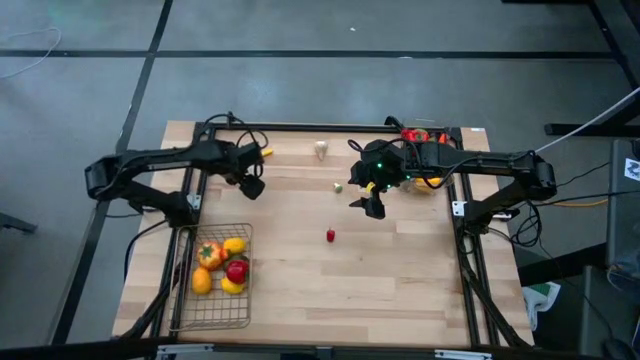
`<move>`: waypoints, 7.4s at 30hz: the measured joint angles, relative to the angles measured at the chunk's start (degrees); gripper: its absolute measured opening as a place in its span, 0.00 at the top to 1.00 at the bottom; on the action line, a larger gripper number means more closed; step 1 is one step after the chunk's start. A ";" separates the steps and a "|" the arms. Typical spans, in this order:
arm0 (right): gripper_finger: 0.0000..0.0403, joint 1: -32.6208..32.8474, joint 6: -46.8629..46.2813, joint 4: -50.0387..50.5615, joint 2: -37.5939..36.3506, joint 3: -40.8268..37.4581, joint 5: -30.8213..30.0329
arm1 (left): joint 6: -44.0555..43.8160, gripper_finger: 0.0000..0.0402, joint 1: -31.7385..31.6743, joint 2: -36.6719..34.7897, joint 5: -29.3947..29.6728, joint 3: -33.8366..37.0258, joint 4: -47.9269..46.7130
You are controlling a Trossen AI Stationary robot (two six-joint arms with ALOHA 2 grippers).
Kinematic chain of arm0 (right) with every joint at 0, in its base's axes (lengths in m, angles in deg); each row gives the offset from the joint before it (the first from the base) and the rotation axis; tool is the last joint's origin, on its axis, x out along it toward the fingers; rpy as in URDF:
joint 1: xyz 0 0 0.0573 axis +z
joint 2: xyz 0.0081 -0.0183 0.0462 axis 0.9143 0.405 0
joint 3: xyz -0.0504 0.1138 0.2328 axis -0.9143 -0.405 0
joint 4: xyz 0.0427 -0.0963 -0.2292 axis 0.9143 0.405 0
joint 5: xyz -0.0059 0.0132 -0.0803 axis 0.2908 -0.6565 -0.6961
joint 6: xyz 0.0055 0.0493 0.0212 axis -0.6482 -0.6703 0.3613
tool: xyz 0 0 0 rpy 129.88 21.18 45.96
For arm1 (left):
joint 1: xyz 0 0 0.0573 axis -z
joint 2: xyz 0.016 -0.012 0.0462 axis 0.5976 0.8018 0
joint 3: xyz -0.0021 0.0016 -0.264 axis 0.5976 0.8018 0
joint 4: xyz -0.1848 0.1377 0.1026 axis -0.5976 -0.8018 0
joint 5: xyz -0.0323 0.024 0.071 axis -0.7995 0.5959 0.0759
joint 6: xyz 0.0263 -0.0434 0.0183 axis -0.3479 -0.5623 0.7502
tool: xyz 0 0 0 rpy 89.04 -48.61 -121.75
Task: Sort produce into baskets
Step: Put the green chili pepper into the transparent bin
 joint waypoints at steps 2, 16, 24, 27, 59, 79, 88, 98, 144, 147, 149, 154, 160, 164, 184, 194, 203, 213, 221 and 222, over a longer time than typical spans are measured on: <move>0.21 0.00 -0.02 0.00 0.00 0.00 0.02 | 0.77 0.48 -0.57 0.93 -0.06 1.12 2.20; 0.21 0.00 0.00 0.02 0.00 0.00 0.00 | 1.31 0.48 -3.96 7.99 -0.21 4.67 10.56; 0.21 0.00 0.00 0.02 0.00 0.00 0.00 | 2.59 0.48 -4.23 12.19 -0.19 4.67 11.22; 0.21 0.00 -0.02 0.00 0.00 0.00 0.00 | 2.89 0.48 -4.23 13.53 -0.21 4.67 11.99; 0.21 0.02 0.00 0.02 0.00 0.00 0.00 | -0.19 0.71 -4.04 14.76 -20.83 -0.13 25.34; 0.21 0.07 13.18 -9.77 0.00 0.00 1.58 | 0.16 0.72 11.63 14.69 -46.15 -0.64 64.42; 0.21 3.49 16.13 -13.81 0.00 0.00 5.68 | 2.89 0.72 18.21 14.67 -45.81 -0.64 73.07; 0.21 12.91 16.68 -18.95 0.80 0.00 -1.57 | 5.77 0.72 21.73 14.67 -43.46 -0.64 74.76; 0.51 18.05 14.49 -22.71 11.98 -0.02 -7.78 | 12.88 0.72 26.74 14.67 -41.00 -0.64 70.31; 0.54 18.05 14.49 -22.84 12.39 -0.02 -7.78 | 12.79 0.72 26.74 14.67 -41.00 -0.64 70.29; 0.56 18.05 14.49 -22.76 12.92 -0.02 -7.78 | 12.27 0.72 26.74 14.65 -41.00 -0.64 70.31; 0.57 18.05 14.51 -23.27 13.75 -0.02 -7.78 | 11.70 0.72 26.74 14.67 -41.01 -0.65 70.41; 0.57 18.05 14.51 -23.12 14.01 -0.02 -7.78 | 11.71 0.72 26.74 14.67 -41.00 -0.65 70.31; 0.57 18.05 14.51 -23.08 14.01 -0.02 -7.72 | 11.70 0.72 26.74 14.67 -41.00 -0.64 70.31; 0.57 18.05 14.51 -23.06 14.01 -0.02 -6.40 | 11.72 0.72 26.74 14.67 -41.00 -0.64 70.27; 0.61 18.05 14.51 -23.08 13.99 -0.02 -6.40 | 11.74 0.72 26.74 14.67 -41.00 -0.65 70.27; 0.77 18.05 14.54 -23.06 13.99 -0.02 -5.95 | 11.74 0.72 26.74 14.67 -41.06 -0.64 70.18; 0.82 18.05 14.56 -23.06 13.95 -0.02 -5.33 | 12.18 0.72 26.74 14.67 -41.11 -0.65 70.12; 0.83 18.05 14.56 -23.39 13.94 -0.02 -5.32 | 12.57 0.72 26.74 14.67 -41.15 -0.64 70.14; 0.85 18.05 14.56 -23.39 13.94 -0.02 -5.31 | 12.57 0.72 26.74 14.67 -41.15 -0.65 70.15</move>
